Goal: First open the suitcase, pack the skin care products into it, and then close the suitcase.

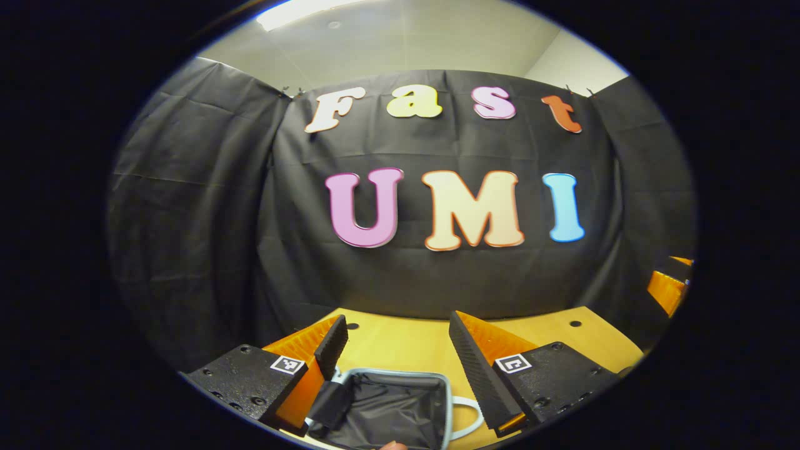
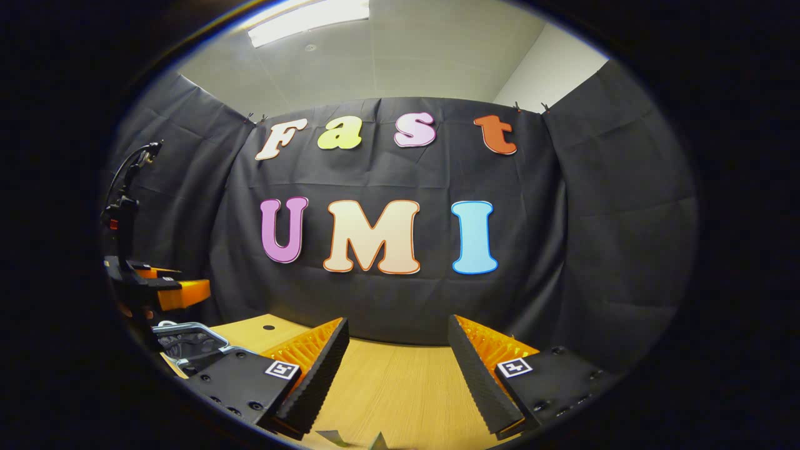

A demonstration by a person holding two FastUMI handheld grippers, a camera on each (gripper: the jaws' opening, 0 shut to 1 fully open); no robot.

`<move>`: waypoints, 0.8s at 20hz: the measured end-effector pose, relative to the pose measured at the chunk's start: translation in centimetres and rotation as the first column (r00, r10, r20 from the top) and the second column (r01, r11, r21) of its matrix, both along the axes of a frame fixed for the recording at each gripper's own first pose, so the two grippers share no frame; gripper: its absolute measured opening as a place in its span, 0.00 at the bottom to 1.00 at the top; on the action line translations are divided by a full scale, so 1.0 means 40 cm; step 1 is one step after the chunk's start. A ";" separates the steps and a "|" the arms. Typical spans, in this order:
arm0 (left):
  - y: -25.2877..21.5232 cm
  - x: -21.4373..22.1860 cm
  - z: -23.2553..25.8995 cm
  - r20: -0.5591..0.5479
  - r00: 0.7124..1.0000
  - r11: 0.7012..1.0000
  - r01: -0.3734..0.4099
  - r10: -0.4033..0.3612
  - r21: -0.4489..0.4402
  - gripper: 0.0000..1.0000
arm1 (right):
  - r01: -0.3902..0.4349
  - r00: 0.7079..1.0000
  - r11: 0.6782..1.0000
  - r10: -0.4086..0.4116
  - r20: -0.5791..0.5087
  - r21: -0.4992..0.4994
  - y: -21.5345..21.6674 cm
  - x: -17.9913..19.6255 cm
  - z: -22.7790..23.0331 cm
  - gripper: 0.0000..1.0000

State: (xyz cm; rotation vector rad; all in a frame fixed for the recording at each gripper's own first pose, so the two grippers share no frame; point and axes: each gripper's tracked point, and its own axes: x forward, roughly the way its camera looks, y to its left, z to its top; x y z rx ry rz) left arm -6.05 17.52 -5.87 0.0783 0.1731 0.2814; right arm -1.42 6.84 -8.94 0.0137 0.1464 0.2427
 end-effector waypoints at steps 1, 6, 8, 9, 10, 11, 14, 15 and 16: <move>-0.035 0.001 -0.023 -0.019 0.999 1.000 0.025 -0.025 -0.003 0.94 | -0.007 1.000 1.000 0.007 -0.004 -0.003 -0.009 -0.004 -0.004 0.98; -0.201 -0.007 -0.140 -0.098 0.984 0.989 0.144 -0.146 -0.032 0.94 | -0.040 0.999 0.999 0.040 -0.026 -0.011 -0.048 -0.021 -0.022 0.99; -0.263 -0.012 -0.189 -0.132 0.971 0.980 0.190 -0.197 -0.066 0.94 | -0.048 0.998 0.999 0.048 -0.033 -0.019 -0.064 -0.030 -0.030 0.99; -0.292 -0.016 -0.215 -0.151 0.963 0.974 0.210 -0.222 -0.087 0.95 | -0.050 0.998 0.998 0.050 -0.036 -0.023 -0.073 -0.032 -0.031 0.99; -0.316 -0.019 -0.234 -0.160 0.957 0.968 0.228 -0.243 -0.106 0.94 | -0.051 0.998 0.998 0.050 -0.037 -0.025 -0.083 -0.038 -0.035 0.99; -0.339 -0.022 -0.257 -0.177 0.949 0.963 0.241 -0.260 -0.123 0.94 | -0.050 0.998 0.998 0.049 -0.038 -0.028 -0.093 -0.040 -0.034 0.99; -0.395 -0.032 -0.316 -0.220 0.926 0.948 0.276 -0.306 -0.159 0.94 | -0.045 0.998 0.998 0.043 -0.050 -0.035 -0.120 -0.042 -0.047 0.99; -0.416 -0.035 -0.335 -0.231 0.917 0.941 0.291 -0.326 -0.172 0.95 | -0.043 0.998 0.998 0.041 -0.056 -0.039 -0.129 -0.043 -0.053 0.99; -0.434 -0.041 -0.356 -0.250 0.906 0.936 0.303 -0.342 -0.182 0.94 | -0.043 0.997 0.998 0.040 -0.063 -0.043 -0.134 -0.045 -0.060 0.99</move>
